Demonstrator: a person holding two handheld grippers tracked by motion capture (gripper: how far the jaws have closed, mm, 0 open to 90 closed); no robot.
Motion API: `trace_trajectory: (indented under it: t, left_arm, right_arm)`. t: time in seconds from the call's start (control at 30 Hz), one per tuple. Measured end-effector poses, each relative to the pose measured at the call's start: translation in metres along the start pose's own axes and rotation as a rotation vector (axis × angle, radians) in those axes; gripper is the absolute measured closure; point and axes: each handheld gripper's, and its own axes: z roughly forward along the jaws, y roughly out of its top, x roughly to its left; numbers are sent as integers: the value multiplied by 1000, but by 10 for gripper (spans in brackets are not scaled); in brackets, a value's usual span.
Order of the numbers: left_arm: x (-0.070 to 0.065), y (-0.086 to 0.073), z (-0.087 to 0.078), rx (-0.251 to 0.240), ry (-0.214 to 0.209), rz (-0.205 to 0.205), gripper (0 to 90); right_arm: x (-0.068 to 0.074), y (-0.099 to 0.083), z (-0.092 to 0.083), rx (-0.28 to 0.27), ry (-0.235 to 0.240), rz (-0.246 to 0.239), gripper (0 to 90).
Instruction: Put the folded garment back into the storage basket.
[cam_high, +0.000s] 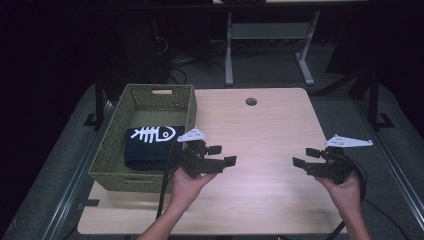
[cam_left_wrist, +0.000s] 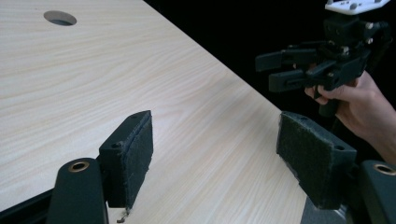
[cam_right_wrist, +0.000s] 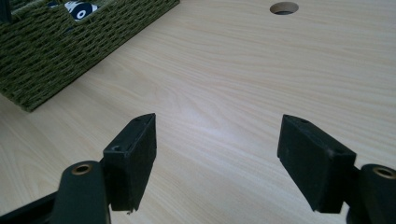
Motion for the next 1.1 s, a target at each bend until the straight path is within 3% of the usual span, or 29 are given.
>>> trace_trajectory:
  t: [0.33, 0.4, 0.6, 0.77, 0.9, 1.0, 1.1]
  left_arm:
    - [-7, -25, 3, 6, 3, 25, 270]
    - [-11, -33, 5, 22, 23, 61, 263]
    - [-14, -54, 4, 20, 4, 69, 257]
    - [-18, -69, 0, 24, -4, 100, 250]
    - [-22, -81, -7, 9, -19, 137, 240]
    - [-24, -89, -10, 13, -35, 166, 238]
    - [-27, -96, -16, 2, -29, 188, 238]
  right_arm:
    - [1, -16, 0, -2, -11, -4, 278]
    - [2, -23, 0, 0, -18, -4, 275]
    - [5, -36, -1, 6, -28, 4, 269]
    - [17, -46, -2, 14, -58, -26, 265]
    - [29, -59, -5, -27, -84, -34, 250]
    - [36, -65, -4, -34, -86, -62, 236]
    - [39, -69, -5, -45, -70, -59, 243]
